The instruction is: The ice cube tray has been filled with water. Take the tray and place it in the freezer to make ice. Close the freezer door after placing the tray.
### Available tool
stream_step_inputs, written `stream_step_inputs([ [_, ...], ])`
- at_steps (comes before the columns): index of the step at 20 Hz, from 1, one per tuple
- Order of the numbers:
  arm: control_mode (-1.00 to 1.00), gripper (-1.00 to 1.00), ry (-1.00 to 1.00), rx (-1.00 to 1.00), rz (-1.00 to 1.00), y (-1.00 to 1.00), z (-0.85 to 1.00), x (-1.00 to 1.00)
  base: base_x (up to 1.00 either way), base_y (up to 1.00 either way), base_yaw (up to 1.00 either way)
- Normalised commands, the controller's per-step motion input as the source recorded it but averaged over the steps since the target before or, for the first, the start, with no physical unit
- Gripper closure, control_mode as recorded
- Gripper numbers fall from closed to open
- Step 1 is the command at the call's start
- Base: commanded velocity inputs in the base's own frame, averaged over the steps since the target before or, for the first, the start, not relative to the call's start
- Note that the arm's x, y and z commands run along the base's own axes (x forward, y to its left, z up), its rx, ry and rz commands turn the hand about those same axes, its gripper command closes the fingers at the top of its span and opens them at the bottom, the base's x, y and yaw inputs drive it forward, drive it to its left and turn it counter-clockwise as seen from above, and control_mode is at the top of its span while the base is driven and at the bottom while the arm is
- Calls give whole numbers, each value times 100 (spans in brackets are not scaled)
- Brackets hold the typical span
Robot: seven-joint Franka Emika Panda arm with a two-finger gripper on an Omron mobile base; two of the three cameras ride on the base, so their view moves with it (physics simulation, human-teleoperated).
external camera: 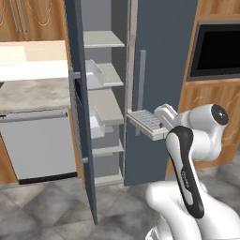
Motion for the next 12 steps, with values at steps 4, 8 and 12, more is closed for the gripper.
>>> stream_step_inputs([
  [4,100,100,0,0,0,0,0,0,52,0,0],
  [8,100,100,0,0,0,0,0,0,57,0,0],
  [12,100,100,0,0,0,0,0,0,47,0,0],
])
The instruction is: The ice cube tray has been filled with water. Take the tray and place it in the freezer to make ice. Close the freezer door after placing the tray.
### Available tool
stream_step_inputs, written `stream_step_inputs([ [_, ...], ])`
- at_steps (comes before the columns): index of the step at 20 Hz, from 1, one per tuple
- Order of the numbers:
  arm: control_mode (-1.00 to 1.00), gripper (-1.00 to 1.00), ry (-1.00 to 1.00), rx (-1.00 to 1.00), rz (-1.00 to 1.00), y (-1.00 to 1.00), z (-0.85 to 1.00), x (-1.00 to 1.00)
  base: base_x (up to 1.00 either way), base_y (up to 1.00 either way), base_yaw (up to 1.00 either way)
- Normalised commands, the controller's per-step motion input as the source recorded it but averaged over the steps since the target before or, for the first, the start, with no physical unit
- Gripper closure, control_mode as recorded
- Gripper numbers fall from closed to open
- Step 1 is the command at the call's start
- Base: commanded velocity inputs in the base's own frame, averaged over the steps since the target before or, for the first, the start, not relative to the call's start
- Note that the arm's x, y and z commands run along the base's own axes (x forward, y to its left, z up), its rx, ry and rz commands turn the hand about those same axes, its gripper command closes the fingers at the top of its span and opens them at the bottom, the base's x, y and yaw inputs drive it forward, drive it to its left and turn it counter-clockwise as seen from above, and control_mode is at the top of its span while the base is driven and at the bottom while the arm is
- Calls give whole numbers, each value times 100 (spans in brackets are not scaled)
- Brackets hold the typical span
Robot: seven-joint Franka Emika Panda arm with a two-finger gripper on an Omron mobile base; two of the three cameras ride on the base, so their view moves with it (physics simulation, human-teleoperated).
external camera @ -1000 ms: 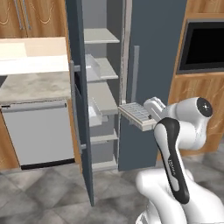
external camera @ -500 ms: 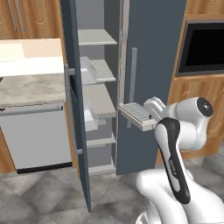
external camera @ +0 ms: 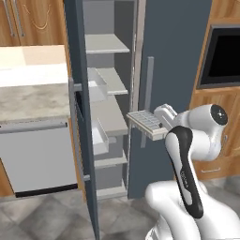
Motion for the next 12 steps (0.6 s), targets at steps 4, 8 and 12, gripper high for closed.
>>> stream_step_inputs([
  [4,100,100,0,0,0,0,0,0,49,4,0],
  [8,100,100,0,0,0,0,0,0,40,15,0],
  [12,100,100,0,0,0,0,0,0,34,18,0],
])
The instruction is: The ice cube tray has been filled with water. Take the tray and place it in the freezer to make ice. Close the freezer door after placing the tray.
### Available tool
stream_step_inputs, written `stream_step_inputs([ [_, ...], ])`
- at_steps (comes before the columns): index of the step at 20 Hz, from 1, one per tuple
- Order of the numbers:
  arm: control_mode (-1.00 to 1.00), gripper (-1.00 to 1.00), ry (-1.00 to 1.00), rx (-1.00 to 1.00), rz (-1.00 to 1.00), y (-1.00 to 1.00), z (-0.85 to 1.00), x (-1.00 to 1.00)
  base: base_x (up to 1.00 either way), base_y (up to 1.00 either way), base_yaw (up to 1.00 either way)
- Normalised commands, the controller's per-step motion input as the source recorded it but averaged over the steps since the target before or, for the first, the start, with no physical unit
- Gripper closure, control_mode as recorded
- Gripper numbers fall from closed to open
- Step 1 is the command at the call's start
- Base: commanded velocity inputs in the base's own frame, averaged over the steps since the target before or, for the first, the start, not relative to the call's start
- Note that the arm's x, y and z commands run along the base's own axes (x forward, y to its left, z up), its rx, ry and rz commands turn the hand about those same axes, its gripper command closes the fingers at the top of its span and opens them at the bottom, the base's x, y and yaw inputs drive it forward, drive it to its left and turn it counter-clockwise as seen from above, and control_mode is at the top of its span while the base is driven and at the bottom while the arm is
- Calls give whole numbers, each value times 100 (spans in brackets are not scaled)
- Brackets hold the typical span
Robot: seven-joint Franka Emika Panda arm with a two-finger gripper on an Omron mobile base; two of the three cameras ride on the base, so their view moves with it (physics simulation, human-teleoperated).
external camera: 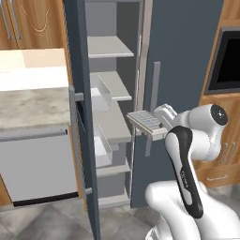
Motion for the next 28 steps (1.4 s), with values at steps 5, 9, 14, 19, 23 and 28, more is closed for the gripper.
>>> stream_step_inputs([
  [5,100,100,0,0,0,0,0,0,23,10,5],
  [9,100,100,0,0,0,0,0,0,7,13,12],
  [14,100,100,0,0,0,0,0,0,15,6,15],
  [19,100,100,0,0,0,0,0,0,28,0,16],
  [23,100,100,0,0,0,0,0,0,36,0,8],
  [28,100,100,0,0,0,0,0,0,51,0,2],
])
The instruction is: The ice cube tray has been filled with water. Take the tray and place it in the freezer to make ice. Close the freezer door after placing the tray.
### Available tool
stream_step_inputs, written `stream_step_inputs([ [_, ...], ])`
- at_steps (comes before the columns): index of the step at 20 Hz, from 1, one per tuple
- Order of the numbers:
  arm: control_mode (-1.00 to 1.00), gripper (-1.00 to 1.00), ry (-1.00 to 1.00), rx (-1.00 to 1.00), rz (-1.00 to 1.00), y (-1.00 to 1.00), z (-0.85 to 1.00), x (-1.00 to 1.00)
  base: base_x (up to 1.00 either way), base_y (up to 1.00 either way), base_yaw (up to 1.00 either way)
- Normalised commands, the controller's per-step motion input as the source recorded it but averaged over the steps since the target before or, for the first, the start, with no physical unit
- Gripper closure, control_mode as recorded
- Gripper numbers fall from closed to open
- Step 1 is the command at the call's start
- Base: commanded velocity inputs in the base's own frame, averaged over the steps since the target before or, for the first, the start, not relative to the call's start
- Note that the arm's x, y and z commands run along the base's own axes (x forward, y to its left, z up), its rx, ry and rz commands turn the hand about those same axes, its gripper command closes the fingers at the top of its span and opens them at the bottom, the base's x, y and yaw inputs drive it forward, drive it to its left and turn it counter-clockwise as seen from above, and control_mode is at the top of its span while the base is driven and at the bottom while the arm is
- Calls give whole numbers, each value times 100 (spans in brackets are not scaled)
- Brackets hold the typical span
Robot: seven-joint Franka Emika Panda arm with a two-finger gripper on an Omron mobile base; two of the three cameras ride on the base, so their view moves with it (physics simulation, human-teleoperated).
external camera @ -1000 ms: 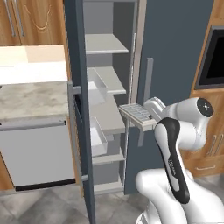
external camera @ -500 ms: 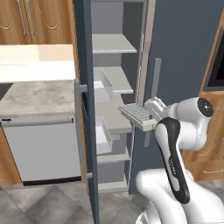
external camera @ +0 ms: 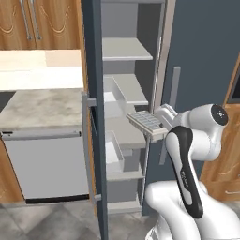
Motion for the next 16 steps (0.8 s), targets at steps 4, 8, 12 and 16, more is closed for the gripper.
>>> stream_step_inputs([
  [4,100,100,0,0,0,0,0,0,50,0,0],
  [8,100,100,0,0,0,0,0,0,47,0,0],
  [12,100,100,0,0,0,0,0,0,41,0,0],
  [16,100,100,0,0,0,0,0,0,26,0,0],
])
